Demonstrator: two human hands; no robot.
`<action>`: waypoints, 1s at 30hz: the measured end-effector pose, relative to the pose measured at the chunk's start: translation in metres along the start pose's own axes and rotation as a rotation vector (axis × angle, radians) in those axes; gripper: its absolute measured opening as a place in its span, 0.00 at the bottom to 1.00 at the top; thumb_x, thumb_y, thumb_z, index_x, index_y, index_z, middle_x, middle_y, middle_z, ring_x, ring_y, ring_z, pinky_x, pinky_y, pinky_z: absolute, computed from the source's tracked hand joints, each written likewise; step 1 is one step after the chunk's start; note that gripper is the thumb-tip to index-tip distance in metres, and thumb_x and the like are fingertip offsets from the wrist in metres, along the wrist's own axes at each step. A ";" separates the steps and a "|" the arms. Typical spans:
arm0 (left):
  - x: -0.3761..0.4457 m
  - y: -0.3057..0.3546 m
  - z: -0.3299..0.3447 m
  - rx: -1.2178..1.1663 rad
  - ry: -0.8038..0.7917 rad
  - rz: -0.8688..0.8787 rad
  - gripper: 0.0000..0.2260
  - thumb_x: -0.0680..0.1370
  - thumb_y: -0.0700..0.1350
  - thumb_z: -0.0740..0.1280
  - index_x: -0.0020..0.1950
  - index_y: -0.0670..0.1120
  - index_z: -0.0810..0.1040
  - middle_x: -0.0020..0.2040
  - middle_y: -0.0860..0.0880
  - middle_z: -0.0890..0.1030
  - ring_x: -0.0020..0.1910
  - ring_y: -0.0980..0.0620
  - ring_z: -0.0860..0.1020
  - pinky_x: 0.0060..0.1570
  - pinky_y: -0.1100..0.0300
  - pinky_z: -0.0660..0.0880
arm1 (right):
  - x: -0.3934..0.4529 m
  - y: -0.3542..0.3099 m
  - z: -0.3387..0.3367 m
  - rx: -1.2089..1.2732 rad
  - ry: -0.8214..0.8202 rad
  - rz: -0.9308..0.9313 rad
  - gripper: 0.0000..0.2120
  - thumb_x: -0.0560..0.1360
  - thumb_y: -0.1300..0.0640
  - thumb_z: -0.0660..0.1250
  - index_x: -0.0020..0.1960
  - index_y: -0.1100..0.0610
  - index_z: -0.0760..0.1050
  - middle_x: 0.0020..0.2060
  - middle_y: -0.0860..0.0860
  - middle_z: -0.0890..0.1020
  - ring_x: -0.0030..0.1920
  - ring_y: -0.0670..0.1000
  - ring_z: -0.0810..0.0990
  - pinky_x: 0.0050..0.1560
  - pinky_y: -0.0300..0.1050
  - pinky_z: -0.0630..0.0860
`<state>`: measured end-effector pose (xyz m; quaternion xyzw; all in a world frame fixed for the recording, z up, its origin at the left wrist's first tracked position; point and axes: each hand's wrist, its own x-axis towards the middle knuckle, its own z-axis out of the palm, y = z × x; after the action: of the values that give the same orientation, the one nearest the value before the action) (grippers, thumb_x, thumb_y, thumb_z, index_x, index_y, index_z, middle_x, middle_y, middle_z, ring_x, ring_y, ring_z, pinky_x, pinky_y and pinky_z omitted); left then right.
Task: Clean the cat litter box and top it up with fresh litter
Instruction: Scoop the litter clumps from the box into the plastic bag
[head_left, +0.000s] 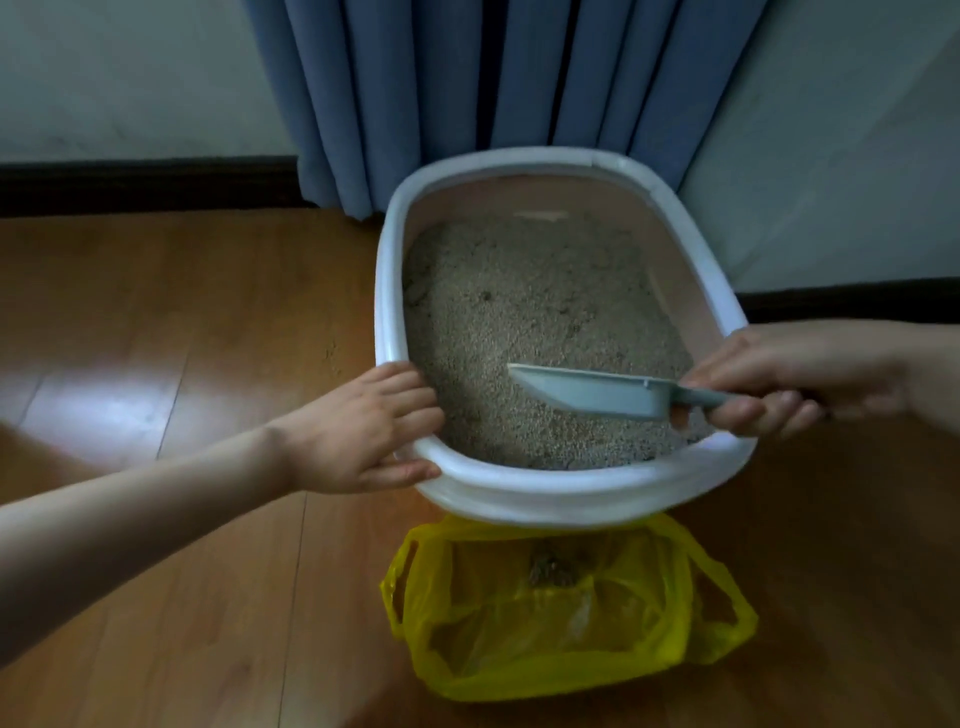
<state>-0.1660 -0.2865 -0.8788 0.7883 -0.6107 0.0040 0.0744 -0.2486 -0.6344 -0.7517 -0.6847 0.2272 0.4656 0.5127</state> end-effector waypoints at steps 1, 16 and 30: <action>0.000 -0.001 0.000 0.002 0.002 -0.001 0.18 0.82 0.58 0.57 0.46 0.45 0.74 0.44 0.48 0.74 0.45 0.45 0.72 0.58 0.50 0.69 | 0.005 -0.009 -0.005 -0.053 0.095 -0.051 0.12 0.76 0.56 0.63 0.45 0.63 0.82 0.24 0.50 0.67 0.19 0.42 0.60 0.16 0.32 0.57; 0.008 -0.038 -0.024 -0.042 -0.043 -0.054 0.20 0.83 0.59 0.55 0.53 0.45 0.77 0.50 0.49 0.77 0.54 0.48 0.74 0.69 0.51 0.65 | 0.113 -0.117 -0.076 -1.430 0.790 -0.268 0.13 0.80 0.46 0.58 0.50 0.49 0.79 0.39 0.46 0.78 0.39 0.48 0.75 0.39 0.43 0.72; 0.012 -0.043 -0.003 0.058 -0.018 -0.400 0.33 0.83 0.60 0.41 0.77 0.37 0.61 0.77 0.40 0.62 0.79 0.46 0.48 0.78 0.52 0.46 | 0.192 -0.184 -0.011 -1.265 0.537 -0.373 0.12 0.77 0.54 0.66 0.36 0.53 0.72 0.31 0.48 0.74 0.31 0.48 0.70 0.33 0.42 0.66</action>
<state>-0.1218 -0.2870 -0.8794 0.8957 -0.4423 -0.0004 0.0453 -0.0105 -0.5442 -0.8278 -0.9695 -0.0890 0.2279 0.0143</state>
